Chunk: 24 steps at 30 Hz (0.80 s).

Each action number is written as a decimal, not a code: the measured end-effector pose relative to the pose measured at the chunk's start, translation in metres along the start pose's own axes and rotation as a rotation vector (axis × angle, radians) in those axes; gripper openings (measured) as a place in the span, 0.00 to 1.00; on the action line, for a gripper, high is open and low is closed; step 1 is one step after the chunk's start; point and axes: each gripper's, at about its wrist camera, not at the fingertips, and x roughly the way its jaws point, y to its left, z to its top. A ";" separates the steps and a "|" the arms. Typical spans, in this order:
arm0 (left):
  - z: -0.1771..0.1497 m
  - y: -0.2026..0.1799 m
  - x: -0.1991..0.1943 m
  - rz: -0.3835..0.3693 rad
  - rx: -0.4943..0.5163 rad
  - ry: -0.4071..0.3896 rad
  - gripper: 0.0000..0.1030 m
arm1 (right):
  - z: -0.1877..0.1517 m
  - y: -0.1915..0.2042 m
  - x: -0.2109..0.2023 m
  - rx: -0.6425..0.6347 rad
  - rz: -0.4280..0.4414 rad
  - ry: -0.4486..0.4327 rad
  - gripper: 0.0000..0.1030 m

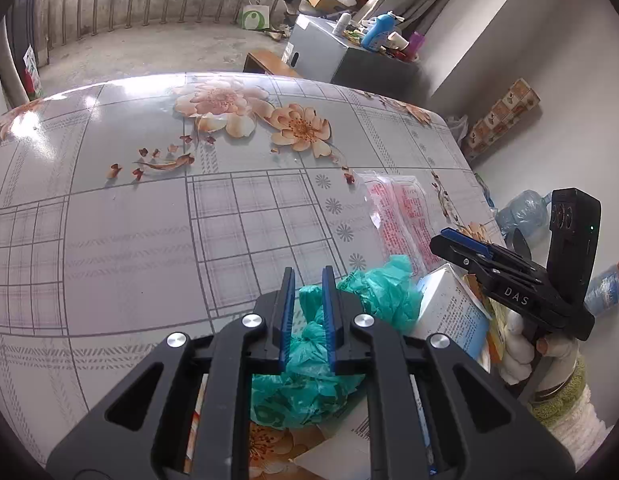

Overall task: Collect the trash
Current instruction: 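Reach the right gripper toward the clear Pepsi bottle lying on the table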

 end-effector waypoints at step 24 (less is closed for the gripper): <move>-0.069 0.003 -0.122 0.088 0.028 -0.223 0.48 | -0.058 0.035 -0.153 -0.042 0.090 -0.138 0.63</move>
